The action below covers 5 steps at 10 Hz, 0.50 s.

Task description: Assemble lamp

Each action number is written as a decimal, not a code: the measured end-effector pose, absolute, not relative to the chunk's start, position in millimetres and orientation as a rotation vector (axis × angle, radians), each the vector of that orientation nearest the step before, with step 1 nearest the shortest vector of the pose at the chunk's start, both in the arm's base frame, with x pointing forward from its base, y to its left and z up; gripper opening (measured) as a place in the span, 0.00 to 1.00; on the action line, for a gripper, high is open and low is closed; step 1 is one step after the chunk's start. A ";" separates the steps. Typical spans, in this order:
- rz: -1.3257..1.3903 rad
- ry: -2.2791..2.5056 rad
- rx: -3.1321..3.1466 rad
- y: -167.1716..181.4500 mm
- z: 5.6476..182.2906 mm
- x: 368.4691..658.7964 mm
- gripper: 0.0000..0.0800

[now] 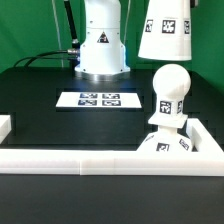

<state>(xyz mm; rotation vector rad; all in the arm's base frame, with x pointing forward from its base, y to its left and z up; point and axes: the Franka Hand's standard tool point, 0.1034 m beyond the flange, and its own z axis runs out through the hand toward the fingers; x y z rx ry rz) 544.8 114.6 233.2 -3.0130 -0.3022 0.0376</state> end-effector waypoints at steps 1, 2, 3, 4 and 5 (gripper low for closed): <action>0.033 -0.308 -3.013 119.0 231.3 552.4 0.06; 0.037 -0.312 -3.014 120.9 227.5 556.2 0.06; 0.043 -0.315 -3.016 121.5 222.6 560.4 0.06; 0.049 -0.327 -3.017 120.4 216.6 566.1 0.06; 0.053 -0.337 -3.017 117.5 211.7 571.4 0.06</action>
Offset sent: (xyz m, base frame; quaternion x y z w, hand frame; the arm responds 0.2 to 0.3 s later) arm 0.0273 0.0057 -0.0120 0.0138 0.0018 -0.0234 0.9996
